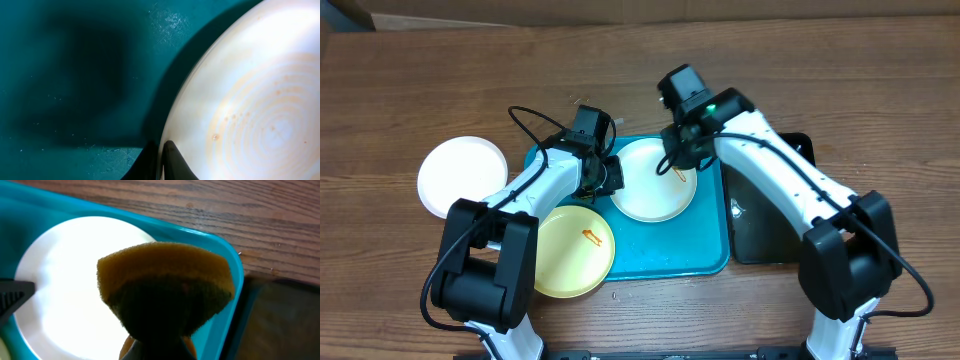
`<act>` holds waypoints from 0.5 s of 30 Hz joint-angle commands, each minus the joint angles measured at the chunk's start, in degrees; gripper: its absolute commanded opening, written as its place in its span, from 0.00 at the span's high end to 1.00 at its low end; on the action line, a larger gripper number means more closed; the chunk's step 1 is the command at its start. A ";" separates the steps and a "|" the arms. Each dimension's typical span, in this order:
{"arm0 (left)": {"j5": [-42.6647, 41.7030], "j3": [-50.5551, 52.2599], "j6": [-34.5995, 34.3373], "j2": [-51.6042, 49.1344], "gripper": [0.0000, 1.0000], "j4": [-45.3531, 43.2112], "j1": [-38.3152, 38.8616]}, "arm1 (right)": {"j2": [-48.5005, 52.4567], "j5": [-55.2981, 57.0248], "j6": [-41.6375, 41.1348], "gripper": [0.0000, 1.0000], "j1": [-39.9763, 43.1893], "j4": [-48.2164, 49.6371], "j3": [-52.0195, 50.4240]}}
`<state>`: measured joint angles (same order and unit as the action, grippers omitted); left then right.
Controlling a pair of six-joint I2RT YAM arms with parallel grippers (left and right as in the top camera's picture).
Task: Clean dirty plates on tray and stack at the side
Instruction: 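Carry the sponge leftward onto the held white plate, then scrub the white plate's surface with the sponge in the right gripper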
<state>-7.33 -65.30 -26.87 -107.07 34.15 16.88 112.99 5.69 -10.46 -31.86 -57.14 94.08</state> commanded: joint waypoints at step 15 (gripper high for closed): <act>0.20 -0.09 0.04 -0.85 0.91 0.13 0.39 | 10.40 14.36 1.29 0.96 -4.83 1.46 0.33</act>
<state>-7.33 -65.30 -26.87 -107.07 34.24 16.88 122.02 18.92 -8.99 -36.86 -56.12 94.15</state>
